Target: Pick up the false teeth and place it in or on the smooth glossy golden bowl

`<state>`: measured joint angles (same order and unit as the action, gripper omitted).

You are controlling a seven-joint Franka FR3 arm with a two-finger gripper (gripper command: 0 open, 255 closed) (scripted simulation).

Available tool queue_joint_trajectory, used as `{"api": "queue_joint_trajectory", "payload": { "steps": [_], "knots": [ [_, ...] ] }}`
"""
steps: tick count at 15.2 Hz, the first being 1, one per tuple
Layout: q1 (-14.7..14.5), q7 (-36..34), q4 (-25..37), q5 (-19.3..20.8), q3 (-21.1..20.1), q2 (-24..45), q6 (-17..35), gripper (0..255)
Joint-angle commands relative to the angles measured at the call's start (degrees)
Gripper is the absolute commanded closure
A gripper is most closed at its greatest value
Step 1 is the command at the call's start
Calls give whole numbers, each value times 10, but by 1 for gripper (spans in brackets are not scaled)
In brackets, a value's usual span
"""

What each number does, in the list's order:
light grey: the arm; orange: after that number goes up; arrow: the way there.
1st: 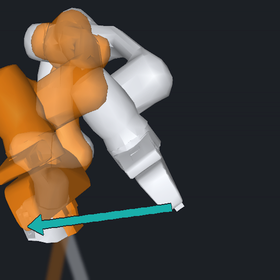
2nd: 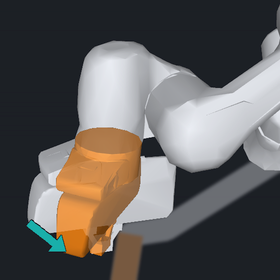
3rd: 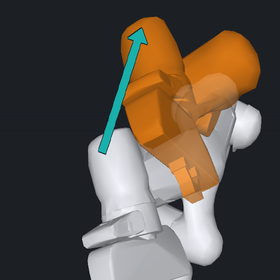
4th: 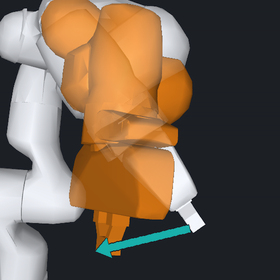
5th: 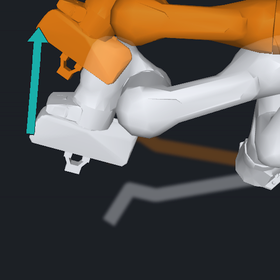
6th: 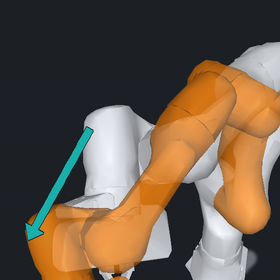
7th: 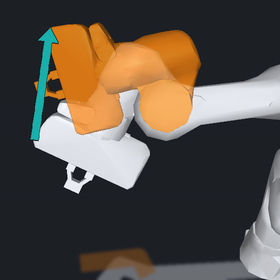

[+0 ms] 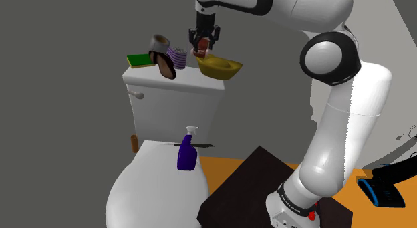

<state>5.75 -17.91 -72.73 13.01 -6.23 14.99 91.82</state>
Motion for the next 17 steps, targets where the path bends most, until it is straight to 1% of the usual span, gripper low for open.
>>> {"api": "queue_joint_trajectory", "payload": {
  "steps": [1,5,11,17],
  "knots": [
    [-1,4,29,1,0,8,-21,255],
    [-4,10,81,3,0,24,-56,255],
    [50,84,88,-11,25,30,-42,255],
    [102,159,140,-25,47,66,-44,255]
  ]
}}
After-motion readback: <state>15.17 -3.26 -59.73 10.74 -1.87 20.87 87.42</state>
